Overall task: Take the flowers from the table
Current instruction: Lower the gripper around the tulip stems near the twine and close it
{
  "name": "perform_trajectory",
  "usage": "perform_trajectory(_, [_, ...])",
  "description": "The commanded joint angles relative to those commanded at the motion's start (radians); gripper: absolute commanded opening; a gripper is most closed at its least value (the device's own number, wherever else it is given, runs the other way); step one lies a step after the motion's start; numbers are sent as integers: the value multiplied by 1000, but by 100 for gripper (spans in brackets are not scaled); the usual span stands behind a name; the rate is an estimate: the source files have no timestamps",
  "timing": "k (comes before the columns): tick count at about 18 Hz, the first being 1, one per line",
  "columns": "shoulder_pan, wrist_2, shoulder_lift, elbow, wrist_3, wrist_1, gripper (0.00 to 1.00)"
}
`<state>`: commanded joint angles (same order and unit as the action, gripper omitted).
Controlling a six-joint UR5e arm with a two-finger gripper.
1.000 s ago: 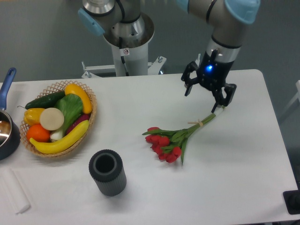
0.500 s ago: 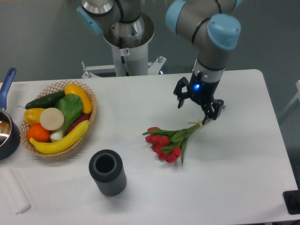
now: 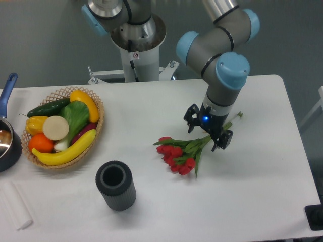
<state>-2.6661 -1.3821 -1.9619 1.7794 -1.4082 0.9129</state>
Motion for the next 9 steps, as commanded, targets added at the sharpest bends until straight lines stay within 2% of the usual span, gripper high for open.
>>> perform_trajectory(4, [3,-35,-26,28,-6,-17,100])
perform_trajectory(9, [9,-54,-28,40,-38,-17,100])
